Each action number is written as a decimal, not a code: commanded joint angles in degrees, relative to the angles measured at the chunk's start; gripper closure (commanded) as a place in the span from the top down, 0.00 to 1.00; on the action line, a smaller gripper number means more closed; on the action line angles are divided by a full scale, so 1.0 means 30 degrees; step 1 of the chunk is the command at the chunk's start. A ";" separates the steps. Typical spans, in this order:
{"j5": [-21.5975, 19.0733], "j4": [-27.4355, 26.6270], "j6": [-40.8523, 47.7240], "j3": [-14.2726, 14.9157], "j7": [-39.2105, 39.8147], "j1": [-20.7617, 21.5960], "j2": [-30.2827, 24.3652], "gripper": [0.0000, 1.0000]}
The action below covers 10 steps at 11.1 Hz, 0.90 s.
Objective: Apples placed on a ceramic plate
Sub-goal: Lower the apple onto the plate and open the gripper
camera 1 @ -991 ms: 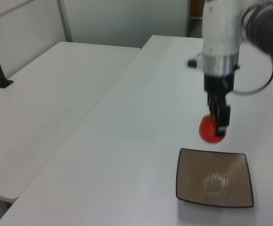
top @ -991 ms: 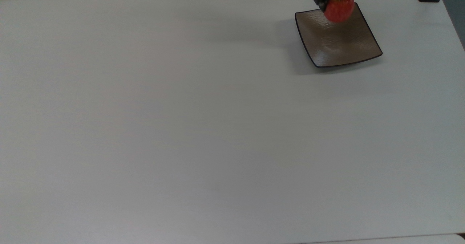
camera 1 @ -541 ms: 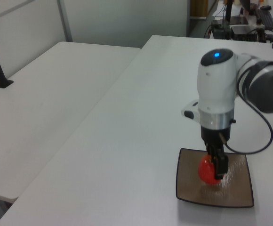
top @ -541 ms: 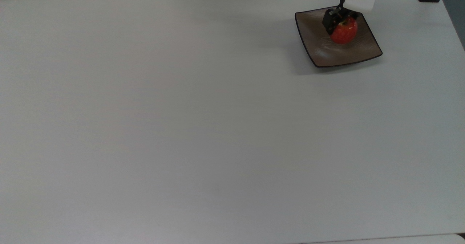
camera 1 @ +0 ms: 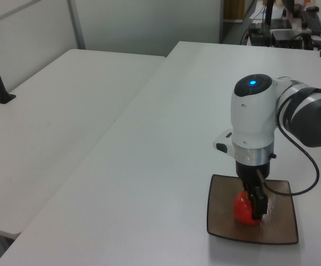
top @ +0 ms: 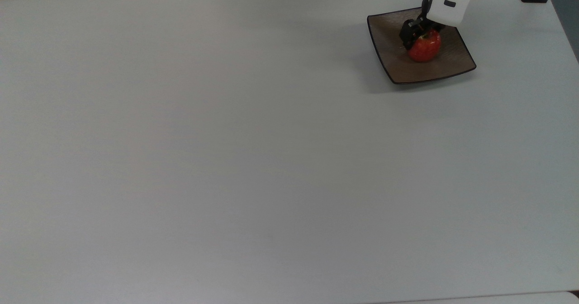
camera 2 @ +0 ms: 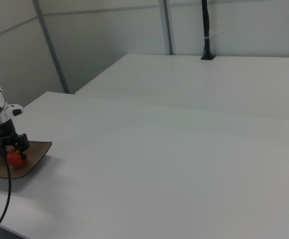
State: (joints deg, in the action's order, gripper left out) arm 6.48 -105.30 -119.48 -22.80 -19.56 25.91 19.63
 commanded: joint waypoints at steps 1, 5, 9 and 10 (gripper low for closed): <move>0.0417 -0.0173 -0.0399 0.0157 -0.0482 0.0241 0.0047 1.00; 0.0446 -0.0144 -0.0399 0.0157 -0.0453 0.0241 0.0047 1.00; 0.0417 0.0264 0.1699 0.0157 -0.1529 0.0096 -0.1906 1.00; 0.0388 0.0818 0.3015 0.0157 -0.2232 -0.0021 -0.2989 1.00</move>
State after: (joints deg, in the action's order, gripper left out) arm 6.74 -104.41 -118.09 -22.77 -21.50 25.81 18.32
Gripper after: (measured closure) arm 0.000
